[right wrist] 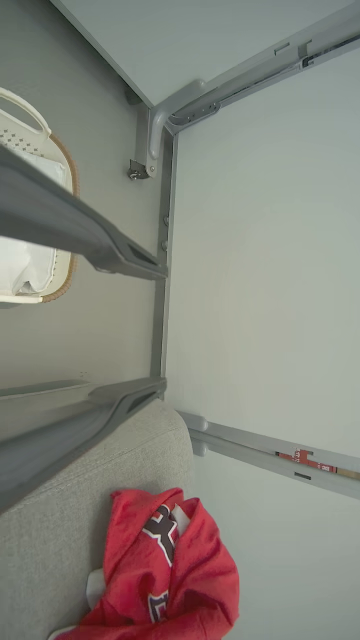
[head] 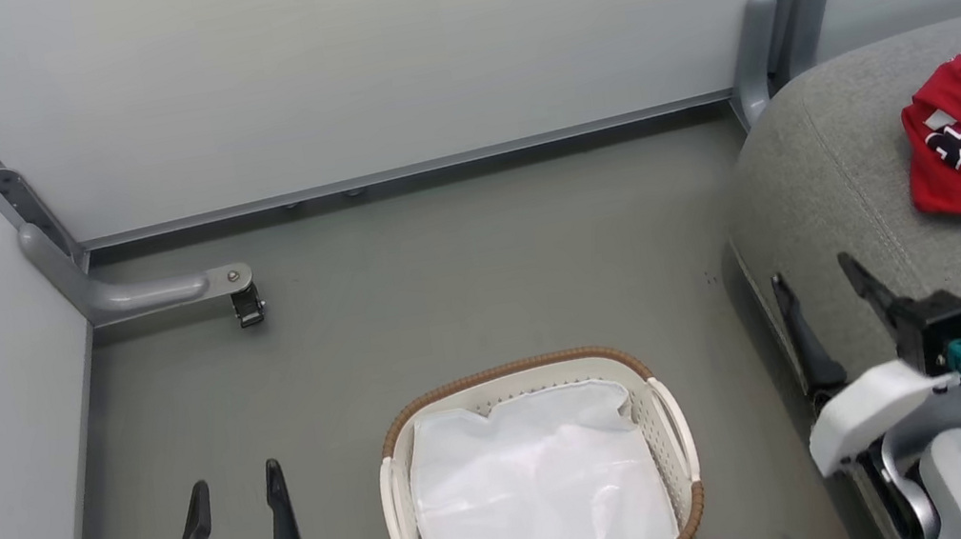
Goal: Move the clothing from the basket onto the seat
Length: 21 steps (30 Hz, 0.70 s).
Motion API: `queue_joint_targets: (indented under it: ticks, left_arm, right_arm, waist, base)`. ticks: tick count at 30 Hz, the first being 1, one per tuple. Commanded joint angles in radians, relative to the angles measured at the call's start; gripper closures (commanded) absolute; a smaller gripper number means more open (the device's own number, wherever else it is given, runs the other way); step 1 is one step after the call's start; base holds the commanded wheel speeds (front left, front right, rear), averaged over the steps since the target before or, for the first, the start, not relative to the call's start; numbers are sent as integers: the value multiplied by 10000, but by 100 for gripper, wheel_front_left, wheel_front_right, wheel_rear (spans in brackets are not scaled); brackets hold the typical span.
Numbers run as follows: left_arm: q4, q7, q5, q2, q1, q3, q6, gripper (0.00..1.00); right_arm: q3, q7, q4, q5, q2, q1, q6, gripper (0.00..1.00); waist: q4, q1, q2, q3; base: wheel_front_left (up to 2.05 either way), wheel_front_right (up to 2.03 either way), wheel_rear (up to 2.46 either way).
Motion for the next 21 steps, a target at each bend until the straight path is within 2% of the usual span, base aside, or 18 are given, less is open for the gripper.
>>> queue_joint_targets:
  ticks: [1,6,21]
  left_arm:
    - [22,8,118,-76,270,120,-85,0]
    - [112,7,150,-194,718,503,-173,0]
    - [326,7,384,-429,816,937,-423,0]
  right_arm:
    - [185,-16,-135,382,-17,315,-14,0]
    - [592,-17,-407,897,-26,837,-14,0]
    - [798,-17,-645,888,-22,1191,-14,0]
  waist:
    - [71,1,0,-133]
    - [17,1,0,-235]
    - [-125,1,0,-354]
  base:
    - [0,0,0]
    - [0,0,0]
    - [0,0,0]
